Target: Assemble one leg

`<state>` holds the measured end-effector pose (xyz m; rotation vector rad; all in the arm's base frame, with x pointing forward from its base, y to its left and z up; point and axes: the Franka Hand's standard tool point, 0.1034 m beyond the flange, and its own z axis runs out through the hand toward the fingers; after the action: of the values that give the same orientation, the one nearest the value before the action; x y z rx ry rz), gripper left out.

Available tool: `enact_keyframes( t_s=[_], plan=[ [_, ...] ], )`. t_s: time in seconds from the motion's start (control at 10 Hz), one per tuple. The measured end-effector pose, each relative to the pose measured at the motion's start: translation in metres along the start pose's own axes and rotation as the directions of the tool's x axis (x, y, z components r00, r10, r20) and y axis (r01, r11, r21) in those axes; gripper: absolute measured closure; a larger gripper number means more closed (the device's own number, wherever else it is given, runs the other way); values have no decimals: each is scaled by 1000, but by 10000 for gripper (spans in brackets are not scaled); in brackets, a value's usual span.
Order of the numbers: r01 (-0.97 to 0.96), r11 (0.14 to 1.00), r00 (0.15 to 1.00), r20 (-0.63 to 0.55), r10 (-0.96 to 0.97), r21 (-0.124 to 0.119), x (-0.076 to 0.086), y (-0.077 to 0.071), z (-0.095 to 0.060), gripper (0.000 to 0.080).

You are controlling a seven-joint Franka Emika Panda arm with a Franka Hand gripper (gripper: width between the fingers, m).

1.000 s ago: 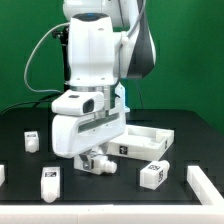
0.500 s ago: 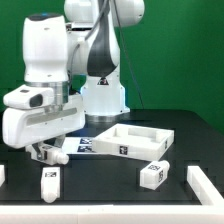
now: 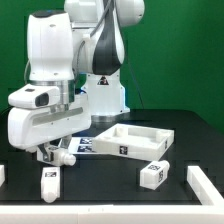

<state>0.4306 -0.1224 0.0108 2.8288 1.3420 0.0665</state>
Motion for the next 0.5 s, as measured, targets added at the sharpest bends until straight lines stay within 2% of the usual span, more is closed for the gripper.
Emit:
enact_keyframes(
  t_s=[0.1,0.2,0.3,0.4,0.5],
  plan=[
    [0,1000,1000,0,0,0,0,0,0,439],
    [0,1000,1000,0,0,0,0,0,0,256],
    [-32,999,999,-2,32,-3,2,0,-1,256],
    [-149,989,989,-12,149,-22,15,0,-10,172],
    [-191,981,982,-18,190,-35,28,-3,-18,155]
  ],
)
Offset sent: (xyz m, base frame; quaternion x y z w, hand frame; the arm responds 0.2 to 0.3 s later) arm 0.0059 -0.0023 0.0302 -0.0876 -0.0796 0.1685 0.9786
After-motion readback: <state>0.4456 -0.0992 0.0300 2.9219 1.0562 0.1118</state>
